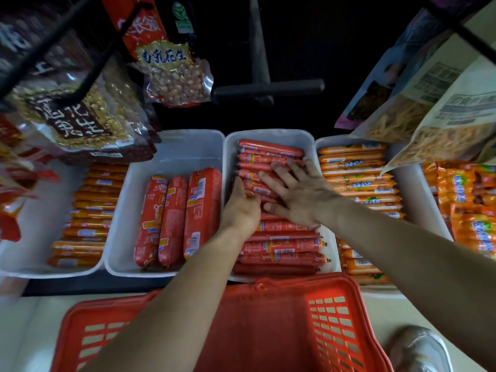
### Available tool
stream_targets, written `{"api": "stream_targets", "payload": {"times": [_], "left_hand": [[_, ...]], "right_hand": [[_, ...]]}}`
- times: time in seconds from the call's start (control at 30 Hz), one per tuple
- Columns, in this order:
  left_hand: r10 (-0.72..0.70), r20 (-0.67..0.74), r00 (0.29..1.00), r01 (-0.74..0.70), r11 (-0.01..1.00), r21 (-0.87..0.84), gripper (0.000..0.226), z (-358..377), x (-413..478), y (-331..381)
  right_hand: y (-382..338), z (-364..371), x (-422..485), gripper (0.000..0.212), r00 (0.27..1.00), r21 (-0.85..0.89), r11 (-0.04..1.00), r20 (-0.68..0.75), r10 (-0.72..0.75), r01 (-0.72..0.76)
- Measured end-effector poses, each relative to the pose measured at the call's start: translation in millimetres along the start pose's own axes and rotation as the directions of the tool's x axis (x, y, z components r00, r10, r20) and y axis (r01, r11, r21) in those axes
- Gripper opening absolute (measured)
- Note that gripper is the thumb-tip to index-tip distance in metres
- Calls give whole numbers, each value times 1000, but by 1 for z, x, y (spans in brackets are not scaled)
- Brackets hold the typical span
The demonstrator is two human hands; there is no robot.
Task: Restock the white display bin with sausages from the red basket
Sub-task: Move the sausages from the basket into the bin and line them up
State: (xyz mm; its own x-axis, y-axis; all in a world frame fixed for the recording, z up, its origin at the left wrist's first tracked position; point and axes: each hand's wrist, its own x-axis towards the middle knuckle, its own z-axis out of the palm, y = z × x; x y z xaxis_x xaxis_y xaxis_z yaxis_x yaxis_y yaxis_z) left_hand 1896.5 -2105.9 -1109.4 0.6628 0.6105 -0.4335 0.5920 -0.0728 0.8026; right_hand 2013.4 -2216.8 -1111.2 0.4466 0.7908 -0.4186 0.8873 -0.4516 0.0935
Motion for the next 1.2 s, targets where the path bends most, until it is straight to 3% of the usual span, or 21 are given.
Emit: {"api": "stream_targets", "payload": {"times": [0.13, 0.23, 0.3, 0.47, 0.57, 0.63, 0.7, 0.77, 0.87, 1.03, 1.2], "left_hand": [[-38, -5, 999, 38, 999, 8, 59, -4, -3, -2], [-4, 41, 999, 3, 1000, 20, 59, -11, -12, 5], [-26, 34, 999, 23, 997, 80, 60, -16, -27, 3], [-48, 32, 998, 47, 999, 16, 45, -17, -68, -21], [-55, 29, 998, 51, 993, 110, 47, -12, -69, -24], [5, 53, 999, -17, 975, 223, 61, -9, -65, -24], [43, 79, 996, -68, 936, 345, 77, -9, -63, -23], [56, 72, 996, -80, 922, 380, 78, -12, -65, -19], [33, 25, 999, -38, 963, 265, 65, -17, -62, -22], [-89, 16, 996, 87, 993, 81, 50, -15, -66, -18], [-108, 21, 994, 109, 993, -41, 70, -8, -56, -37]], "right_hand": [[-3, -2, -12, 76, 994, 83, 997, -112, -1, 10], [-13, 1, -33, 82, 997, 196, 979, -61, -44, 56], [-17, 8, -40, 84, 998, 142, 988, -47, -52, 58], [-20, 11, -35, 85, 993, 44, 999, -120, -2, 8], [-20, 5, -45, 83, 976, 128, 992, -214, 39, -12], [-25, 7, -60, 83, 979, 227, 972, -200, -22, 68], [-34, 16, -69, 86, 985, 188, 971, -121, -125, 147], [-32, 22, -64, 83, 987, 104, 984, -83, -137, 146], [-21, 18, -46, 75, 989, 30, 992, -92, -116, 119], [-18, 11, -40, 79, 990, 3, 992, -73, -124, 125], [-23, 17, -55, 80, 983, 81, 980, -49, -176, 180]]}}
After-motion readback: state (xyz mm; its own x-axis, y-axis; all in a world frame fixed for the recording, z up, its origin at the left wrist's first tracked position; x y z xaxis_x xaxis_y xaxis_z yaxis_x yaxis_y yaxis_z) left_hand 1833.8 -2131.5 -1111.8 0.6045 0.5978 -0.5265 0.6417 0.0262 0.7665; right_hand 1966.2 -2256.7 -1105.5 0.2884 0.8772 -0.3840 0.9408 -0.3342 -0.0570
